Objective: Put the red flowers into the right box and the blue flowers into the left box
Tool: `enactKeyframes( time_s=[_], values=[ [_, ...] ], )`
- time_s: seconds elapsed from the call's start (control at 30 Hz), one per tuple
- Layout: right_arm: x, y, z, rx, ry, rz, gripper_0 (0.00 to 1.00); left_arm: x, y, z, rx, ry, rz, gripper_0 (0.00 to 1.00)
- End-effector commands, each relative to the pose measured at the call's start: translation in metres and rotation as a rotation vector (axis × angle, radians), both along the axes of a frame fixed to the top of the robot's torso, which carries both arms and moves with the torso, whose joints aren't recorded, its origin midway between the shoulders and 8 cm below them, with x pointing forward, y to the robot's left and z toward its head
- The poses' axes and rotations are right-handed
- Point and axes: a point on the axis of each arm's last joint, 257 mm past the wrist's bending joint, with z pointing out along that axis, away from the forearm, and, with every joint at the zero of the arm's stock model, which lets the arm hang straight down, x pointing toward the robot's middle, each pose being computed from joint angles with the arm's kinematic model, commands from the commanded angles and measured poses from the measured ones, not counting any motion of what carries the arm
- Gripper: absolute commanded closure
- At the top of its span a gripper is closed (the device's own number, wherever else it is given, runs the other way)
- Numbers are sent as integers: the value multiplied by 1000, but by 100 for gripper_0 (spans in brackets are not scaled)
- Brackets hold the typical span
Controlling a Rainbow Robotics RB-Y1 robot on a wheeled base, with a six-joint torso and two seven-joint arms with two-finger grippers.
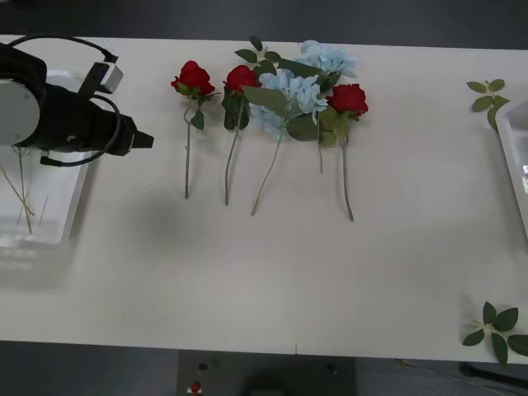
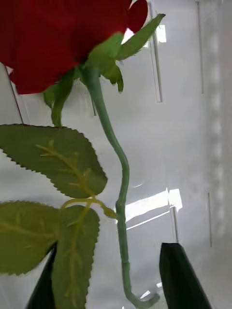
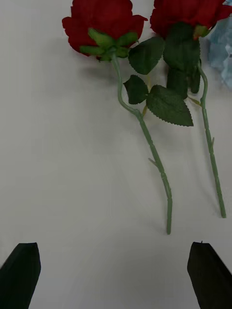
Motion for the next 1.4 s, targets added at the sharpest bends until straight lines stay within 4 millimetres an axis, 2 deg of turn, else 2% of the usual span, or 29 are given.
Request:
enactKeyframes(
  time_s=[0.03,0.13,0.23,0.37,0.43,0.5,0.53,0.63,0.67,0.77,0.8,1.0,1.1,1.17,1.3,1.4],
  values=[
    [3,-8,21,19,-30,-27,2,22,-25,10,-4,-30,9,12],
    [7,5,31,73,-39,-20,2,29,-40,5,-16,-32,12,12],
    [20,26,57,124,-61,27,2,35,-57,1,-22,-53,12,12],
    [32,65,115,177,-78,116,2,41,-78,-10,-24,-68,19,12],
    [34,81,136,197,-81,152,2,43,-85,-14,-25,-73,22,12],
    [35,106,160,224,-76,204,2,46,-91,-15,-31,-80,36,11],
    [35,113,164,229,-74,220,2,47,-92,-17,-34,-78,40,12],
    [35,153,178,235,-51,318,2,52,-94,-21,-52,-76,71,12],
    [36,175,179,231,-38,372,2,55,-95,-22,-60,-75,85,12],
    [42,217,170,248,-24,451,2,59,-91,-24,-74,-76,114,12],
    [47,243,162,278,-27,474,2,60,-88,-24,-78,-81,132,12],
    [65,329,121,401,-44,485,2,64,-66,-32,-34,-96,183,12],
    [75,359,105,440,-73,473,2,68,-62,-39,-28,-103,200,12],
    [83,382,88,481,-95,445,2,74,-58,-44,-23,-113,213,12],
    [92,408,65,543,-111,390,2,81,-61,-51,-29,-104,225,12],
    [97,418,53,570,-123,352,2,85,-62,-54,-32,-109,227,12]
  ],
)
